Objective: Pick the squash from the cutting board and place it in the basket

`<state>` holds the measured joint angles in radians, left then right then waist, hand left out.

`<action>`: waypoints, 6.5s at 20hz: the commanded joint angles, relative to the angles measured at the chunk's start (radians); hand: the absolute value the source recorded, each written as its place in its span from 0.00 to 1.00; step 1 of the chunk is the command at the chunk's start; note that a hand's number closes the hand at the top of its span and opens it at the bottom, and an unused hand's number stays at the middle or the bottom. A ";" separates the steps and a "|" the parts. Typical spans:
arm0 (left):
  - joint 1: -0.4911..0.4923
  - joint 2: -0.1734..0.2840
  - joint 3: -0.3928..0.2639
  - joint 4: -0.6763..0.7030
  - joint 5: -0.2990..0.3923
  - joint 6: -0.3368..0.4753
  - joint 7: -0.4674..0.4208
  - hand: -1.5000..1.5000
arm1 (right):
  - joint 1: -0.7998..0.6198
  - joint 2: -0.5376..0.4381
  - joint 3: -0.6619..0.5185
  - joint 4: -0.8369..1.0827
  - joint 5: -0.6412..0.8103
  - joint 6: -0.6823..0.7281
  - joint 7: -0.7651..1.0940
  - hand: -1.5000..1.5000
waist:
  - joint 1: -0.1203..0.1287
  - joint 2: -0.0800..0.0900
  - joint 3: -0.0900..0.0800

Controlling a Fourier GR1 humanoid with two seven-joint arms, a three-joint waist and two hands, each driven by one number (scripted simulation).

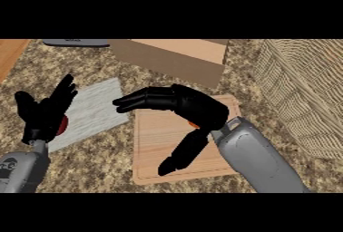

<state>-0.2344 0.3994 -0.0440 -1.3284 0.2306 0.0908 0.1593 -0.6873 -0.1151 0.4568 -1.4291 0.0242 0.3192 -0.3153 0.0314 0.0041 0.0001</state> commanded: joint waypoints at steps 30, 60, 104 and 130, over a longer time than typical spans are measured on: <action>0.020 -0.012 0.054 -0.018 -0.036 -0.020 0.019 0.50 | -0.368 -0.386 -0.244 0.237 0.100 0.569 0.293 0.00 | -0.027 -0.002 0.000; 0.049 -0.033 0.137 -0.067 -0.052 -0.117 0.043 0.50 | -0.064 -0.064 -0.104 0.535 0.619 0.124 -0.097 0.00 | -0.019 -0.002 0.000; -0.003 -0.132 0.169 -0.135 -0.156 -0.118 0.168 0.50 | -0.115 0.066 -0.158 0.833 1.002 -0.078 -0.334 1.00 | -0.018 -0.002 0.000; -0.060 -0.170 0.114 -0.024 -0.189 -0.160 0.064 0.50 | -0.541 0.115 -0.503 0.891 0.938 -1.183 1.168 1.00 | 0.102 0.017 -0.007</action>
<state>-0.2860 0.2426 0.0845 -1.3738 0.0561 -0.0743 0.2347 -1.1186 -0.0007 -0.1027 -0.5867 0.8775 -0.6904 0.6913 0.1242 0.0176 -0.0038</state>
